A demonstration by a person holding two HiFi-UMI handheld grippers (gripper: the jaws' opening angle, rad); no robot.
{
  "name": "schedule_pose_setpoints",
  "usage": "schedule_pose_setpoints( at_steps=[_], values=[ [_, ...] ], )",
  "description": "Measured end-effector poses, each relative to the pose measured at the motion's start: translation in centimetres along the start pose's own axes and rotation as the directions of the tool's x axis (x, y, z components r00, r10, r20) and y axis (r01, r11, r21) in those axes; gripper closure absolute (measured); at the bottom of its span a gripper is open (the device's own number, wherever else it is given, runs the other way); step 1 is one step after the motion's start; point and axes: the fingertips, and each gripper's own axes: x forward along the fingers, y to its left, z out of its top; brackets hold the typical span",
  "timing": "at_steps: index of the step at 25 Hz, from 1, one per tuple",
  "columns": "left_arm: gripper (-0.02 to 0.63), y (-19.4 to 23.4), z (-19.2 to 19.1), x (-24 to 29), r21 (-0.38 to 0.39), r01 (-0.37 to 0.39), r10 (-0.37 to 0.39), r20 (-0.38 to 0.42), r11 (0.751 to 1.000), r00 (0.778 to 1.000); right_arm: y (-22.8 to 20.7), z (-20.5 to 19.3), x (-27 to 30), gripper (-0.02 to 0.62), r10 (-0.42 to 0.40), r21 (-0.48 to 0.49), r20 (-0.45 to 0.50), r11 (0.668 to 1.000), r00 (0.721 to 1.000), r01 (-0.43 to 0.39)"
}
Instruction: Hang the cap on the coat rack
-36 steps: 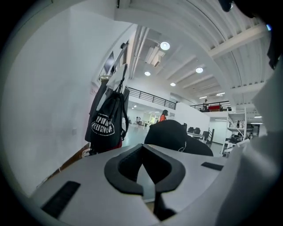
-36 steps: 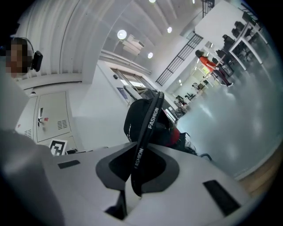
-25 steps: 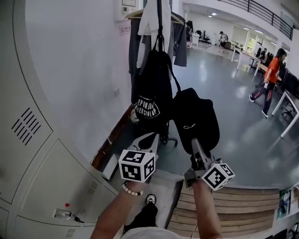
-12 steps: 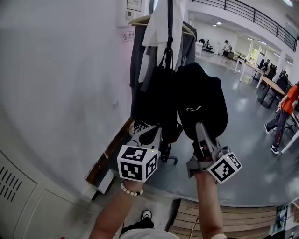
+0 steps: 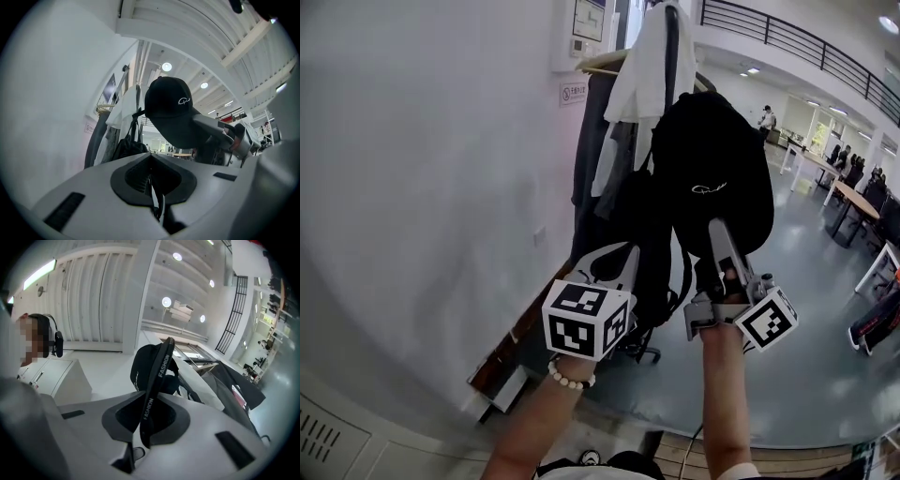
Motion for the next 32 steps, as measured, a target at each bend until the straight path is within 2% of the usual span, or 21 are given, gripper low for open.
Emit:
schedule_pose_setpoints(
  at_steps=[7, 11, 18, 23, 32],
  values=[
    [0.601, 1.8, 1.7, 3.2, 0.024, -0.011, 0.010, 0.030, 1.000, 0.999, -0.6, 3.8, 4.4, 0.577, 0.113, -0.003, 0.070, 0.994, 0.991, -0.113],
    [0.601, 3.1, 2.6, 4.8, 0.039, -0.036, 0.034, 0.046, 0.999, 0.998, -1.2, 5.8, 7.2, 0.577, 0.191, 0.027, 0.116, 0.980, 0.975, -0.195],
    [0.601, 5.1, 5.8, 8.0, 0.086, -0.075, 0.068, 0.074, 0.994, 0.995, -3.6, 5.8, 12.9, 0.577, 0.277, 0.103, 0.138, 0.951, 0.951, -0.292],
    [0.602, 6.0, 6.8, 9.4, 0.109, -0.101, 0.092, 0.091, 0.989, 0.992, -5.9, 4.1, 15.2, 0.577, 0.293, 0.158, 0.122, 0.937, 0.948, -0.310],
    [0.601, 6.8, 5.0, 11.3, 0.093, -0.103, 0.098, 0.064, 0.990, 0.993, -9.6, 2.4, 15.4, 0.577, 0.273, 0.245, 0.120, 0.923, 0.954, -0.295]
  ],
)
